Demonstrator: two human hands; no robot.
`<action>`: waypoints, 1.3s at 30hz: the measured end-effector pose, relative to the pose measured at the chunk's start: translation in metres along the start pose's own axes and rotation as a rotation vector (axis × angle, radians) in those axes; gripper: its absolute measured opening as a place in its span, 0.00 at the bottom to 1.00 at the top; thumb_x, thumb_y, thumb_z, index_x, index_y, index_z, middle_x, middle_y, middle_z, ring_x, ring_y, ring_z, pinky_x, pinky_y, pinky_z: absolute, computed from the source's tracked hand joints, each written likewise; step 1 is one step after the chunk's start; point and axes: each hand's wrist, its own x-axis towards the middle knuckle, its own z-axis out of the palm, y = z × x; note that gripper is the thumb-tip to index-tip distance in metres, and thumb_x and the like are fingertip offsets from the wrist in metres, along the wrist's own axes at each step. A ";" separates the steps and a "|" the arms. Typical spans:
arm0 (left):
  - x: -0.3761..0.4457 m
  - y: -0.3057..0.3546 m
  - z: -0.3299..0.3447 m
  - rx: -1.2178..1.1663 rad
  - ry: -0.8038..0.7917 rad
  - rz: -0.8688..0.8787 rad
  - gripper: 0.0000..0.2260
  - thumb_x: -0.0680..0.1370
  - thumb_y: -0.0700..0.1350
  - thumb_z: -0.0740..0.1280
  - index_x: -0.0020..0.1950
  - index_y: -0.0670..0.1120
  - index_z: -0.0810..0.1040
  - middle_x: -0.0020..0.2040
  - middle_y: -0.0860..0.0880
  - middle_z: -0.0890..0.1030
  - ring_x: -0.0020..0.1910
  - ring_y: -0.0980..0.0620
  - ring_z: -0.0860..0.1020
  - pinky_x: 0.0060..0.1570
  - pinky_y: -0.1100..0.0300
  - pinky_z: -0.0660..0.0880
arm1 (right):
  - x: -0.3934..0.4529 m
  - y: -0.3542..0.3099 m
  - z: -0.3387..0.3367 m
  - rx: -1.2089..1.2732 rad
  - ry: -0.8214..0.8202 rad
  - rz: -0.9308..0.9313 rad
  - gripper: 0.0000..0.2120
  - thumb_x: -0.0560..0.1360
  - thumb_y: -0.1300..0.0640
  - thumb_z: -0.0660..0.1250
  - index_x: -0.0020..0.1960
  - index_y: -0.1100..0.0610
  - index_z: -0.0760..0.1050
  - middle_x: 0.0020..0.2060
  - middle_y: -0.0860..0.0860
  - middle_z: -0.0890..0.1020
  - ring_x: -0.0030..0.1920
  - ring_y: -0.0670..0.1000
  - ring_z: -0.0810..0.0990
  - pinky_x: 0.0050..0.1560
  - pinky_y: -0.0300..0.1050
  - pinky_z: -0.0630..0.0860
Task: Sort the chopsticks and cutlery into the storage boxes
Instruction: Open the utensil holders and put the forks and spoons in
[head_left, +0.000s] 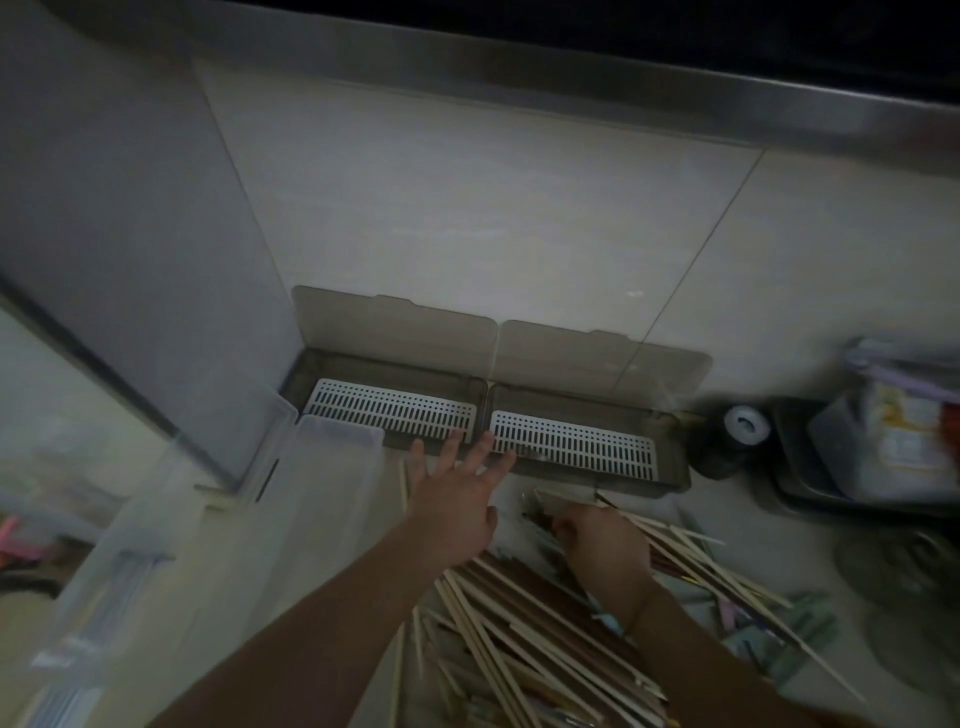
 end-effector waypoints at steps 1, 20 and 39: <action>0.001 0.001 -0.001 -0.007 0.000 -0.006 0.31 0.79 0.56 0.58 0.77 0.62 0.44 0.79 0.56 0.43 0.77 0.45 0.41 0.68 0.32 0.34 | 0.002 -0.002 -0.001 -0.013 -0.030 0.022 0.09 0.75 0.52 0.61 0.47 0.46 0.80 0.45 0.48 0.83 0.45 0.51 0.82 0.41 0.40 0.73; 0.006 -0.012 -0.008 0.015 -0.034 0.040 0.32 0.79 0.49 0.59 0.76 0.64 0.46 0.79 0.57 0.45 0.77 0.47 0.48 0.64 0.30 0.32 | 0.000 0.000 -0.008 0.281 -0.430 -0.160 0.13 0.79 0.53 0.62 0.52 0.59 0.82 0.49 0.56 0.84 0.52 0.53 0.80 0.54 0.45 0.73; 0.006 -0.024 -0.012 -0.047 -0.080 0.092 0.30 0.81 0.47 0.57 0.77 0.63 0.47 0.78 0.61 0.41 0.77 0.51 0.43 0.66 0.30 0.32 | 0.046 0.009 -0.088 0.885 0.385 -0.019 0.06 0.78 0.62 0.64 0.52 0.61 0.79 0.47 0.54 0.82 0.43 0.51 0.80 0.47 0.43 0.76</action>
